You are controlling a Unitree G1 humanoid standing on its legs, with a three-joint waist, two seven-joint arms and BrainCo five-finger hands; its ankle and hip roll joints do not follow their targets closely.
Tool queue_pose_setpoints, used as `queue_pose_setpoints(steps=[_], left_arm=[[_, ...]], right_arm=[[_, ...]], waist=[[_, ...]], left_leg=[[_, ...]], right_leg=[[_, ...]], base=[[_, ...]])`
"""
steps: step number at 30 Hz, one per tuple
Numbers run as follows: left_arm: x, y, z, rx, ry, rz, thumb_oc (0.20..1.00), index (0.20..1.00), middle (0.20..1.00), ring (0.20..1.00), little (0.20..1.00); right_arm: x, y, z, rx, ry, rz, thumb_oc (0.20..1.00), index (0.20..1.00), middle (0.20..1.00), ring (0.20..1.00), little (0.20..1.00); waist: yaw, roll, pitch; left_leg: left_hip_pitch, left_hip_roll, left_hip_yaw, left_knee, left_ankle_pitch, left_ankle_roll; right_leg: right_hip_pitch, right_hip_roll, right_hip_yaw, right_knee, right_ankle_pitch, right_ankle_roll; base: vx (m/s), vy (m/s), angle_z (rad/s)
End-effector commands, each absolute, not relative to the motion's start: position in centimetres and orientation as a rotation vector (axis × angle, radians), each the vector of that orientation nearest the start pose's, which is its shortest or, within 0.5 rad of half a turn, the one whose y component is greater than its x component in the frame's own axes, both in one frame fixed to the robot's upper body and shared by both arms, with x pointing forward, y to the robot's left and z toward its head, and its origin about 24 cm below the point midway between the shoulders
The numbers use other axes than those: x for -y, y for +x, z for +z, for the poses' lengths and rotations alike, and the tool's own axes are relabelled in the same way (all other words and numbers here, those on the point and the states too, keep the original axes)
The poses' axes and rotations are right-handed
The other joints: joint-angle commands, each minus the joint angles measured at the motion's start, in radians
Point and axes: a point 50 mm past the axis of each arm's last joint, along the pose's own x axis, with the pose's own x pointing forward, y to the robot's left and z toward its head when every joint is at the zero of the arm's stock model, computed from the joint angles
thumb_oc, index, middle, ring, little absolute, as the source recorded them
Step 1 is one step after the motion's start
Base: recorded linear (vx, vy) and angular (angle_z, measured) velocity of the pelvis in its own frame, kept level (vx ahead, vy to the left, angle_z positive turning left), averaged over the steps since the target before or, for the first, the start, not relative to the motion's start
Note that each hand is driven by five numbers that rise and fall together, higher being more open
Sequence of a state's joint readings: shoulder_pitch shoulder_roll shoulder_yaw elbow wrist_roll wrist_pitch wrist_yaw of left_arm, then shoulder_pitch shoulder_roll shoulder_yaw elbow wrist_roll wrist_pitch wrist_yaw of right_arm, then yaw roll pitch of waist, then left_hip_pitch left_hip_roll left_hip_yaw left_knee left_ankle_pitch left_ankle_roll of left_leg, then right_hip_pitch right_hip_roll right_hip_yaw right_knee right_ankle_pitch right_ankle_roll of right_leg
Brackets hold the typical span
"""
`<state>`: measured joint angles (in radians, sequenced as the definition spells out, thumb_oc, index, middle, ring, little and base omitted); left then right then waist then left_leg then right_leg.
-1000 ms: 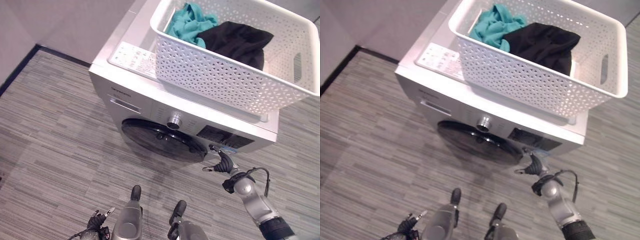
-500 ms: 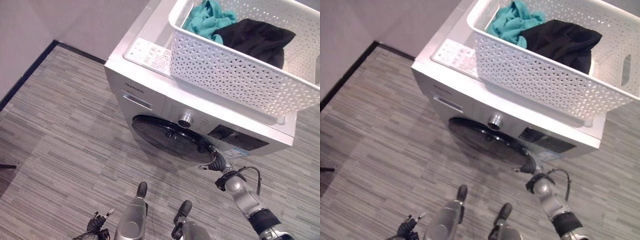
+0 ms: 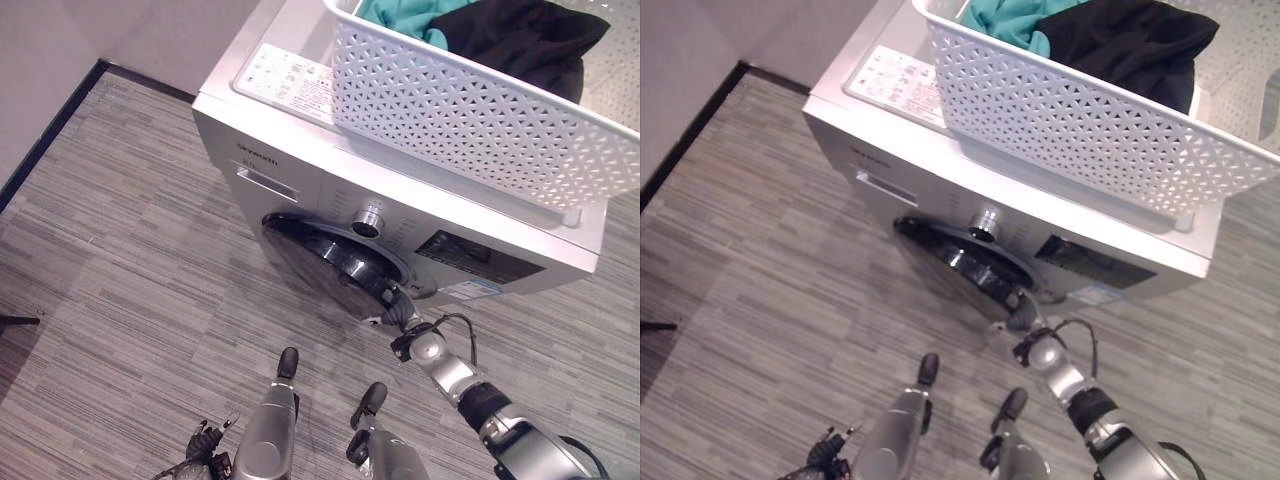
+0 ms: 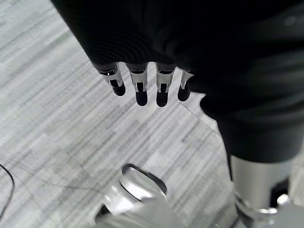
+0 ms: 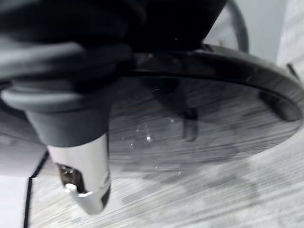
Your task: Grab the laundry basket,head to the washer,open it,put in the laundry and shut it.
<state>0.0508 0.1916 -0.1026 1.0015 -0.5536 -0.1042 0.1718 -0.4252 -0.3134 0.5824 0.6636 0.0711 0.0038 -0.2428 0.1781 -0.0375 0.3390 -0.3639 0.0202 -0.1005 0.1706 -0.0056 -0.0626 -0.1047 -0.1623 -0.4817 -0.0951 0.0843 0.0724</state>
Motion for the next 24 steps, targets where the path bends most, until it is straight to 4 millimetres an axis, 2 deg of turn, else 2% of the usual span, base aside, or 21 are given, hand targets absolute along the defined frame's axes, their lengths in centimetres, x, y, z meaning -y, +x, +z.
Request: queue_pose_setpoints(steps=[1,7,10,11,15,20,24], left_arm=[[-20.4,12.3,-15.1,-0.979,-0.153,0.404,1.000,1.000,1.000,1.000,1.000],[-20.7,11.8,-15.2,-0.997,-0.124,0.404,1.000,1.000,1.000,1.000,1.000],[-20.8,11.7,-15.3,-1.010,-0.087,0.387,1.000,1.000,1.000,1.000,1.000],[-21.0,11.7,-15.3,-1.013,-0.070,0.388,1.000,1.000,1.000,1.000,1.000],[-21.1,11.9,-15.2,-1.011,-0.058,0.386,1.000,1.000,1.000,1.000,1.000],[-21.3,13.2,-14.5,-0.950,-0.066,0.409,1.000,1.000,1.000,1.000,1.000],[-21.6,14.6,-13.4,-0.864,-0.101,0.428,1.000,1.000,1.000,1.000,1.000]], right_arm=[[-3.2,26.4,-1.5,-0.272,-0.398,0.771,1.000,1.000,1.000,1.000,1.000],[-3.4,25.9,-2.1,-0.303,-0.391,0.784,1.000,1.000,1.000,1.000,1.000],[-3.7,25.5,-2.3,-0.330,-0.345,0.779,1.000,1.000,1.000,1.000,1.000],[-4.1,25.1,-2.6,-0.369,-0.281,0.775,1.000,1.000,1.000,1.000,1.000],[-4.7,24.6,-2.7,-0.392,-0.239,0.778,1.000,1.000,1.000,1.000,1.000],[-6.0,23.0,-3.2,-0.471,-0.122,0.775,1.000,1.000,1.000,1.000,1.000],[-6.6,22.1,-3.6,-0.538,-0.014,0.754,1.000,1.000,1.000,1.000,1.000]], waist=[[0.160,0.027,0.057],[0.175,0.014,0.028],[0.190,0.010,0.010],[0.197,0.006,-0.002],[0.202,-0.002,-0.019],[0.230,-0.029,-0.049],[0.247,-0.034,-0.069]], left_leg=[[0.049,0.006,-0.075,-0.076,-0.008,0.041],[0.062,0.018,-0.093,-0.108,0.004,0.033],[0.078,0.028,-0.105,-0.125,0.015,0.026],[0.089,0.038,-0.118,-0.140,0.025,0.019],[0.101,0.053,-0.126,-0.154,0.034,0.013],[0.165,0.108,-0.114,-0.156,0.036,-0.004],[0.196,0.132,-0.121,-0.147,0.039,-0.013]], right_leg=[[-0.027,-0.150,-0.017,0.093,-0.030,0.063],[-0.007,-0.142,-0.044,0.089,-0.042,0.061],[0.007,-0.137,-0.062,0.099,-0.059,0.056],[0.019,-0.130,-0.075,0.109,-0.076,0.050],[0.031,-0.117,-0.087,0.117,-0.094,0.043],[0.063,-0.073,-0.086,0.160,-0.139,0.025],[0.088,-0.047,-0.091,0.193,-0.174,0.013]], base=[[-0.01,-0.054,0.07],[0.02,-0.046,0.04],[0.05,-0.071,0.12],[0.05,-0.094,0.12],[0.05,-0.089,0.07],[0.04,-0.114,0.08],[0.02,-0.117,0.03]])
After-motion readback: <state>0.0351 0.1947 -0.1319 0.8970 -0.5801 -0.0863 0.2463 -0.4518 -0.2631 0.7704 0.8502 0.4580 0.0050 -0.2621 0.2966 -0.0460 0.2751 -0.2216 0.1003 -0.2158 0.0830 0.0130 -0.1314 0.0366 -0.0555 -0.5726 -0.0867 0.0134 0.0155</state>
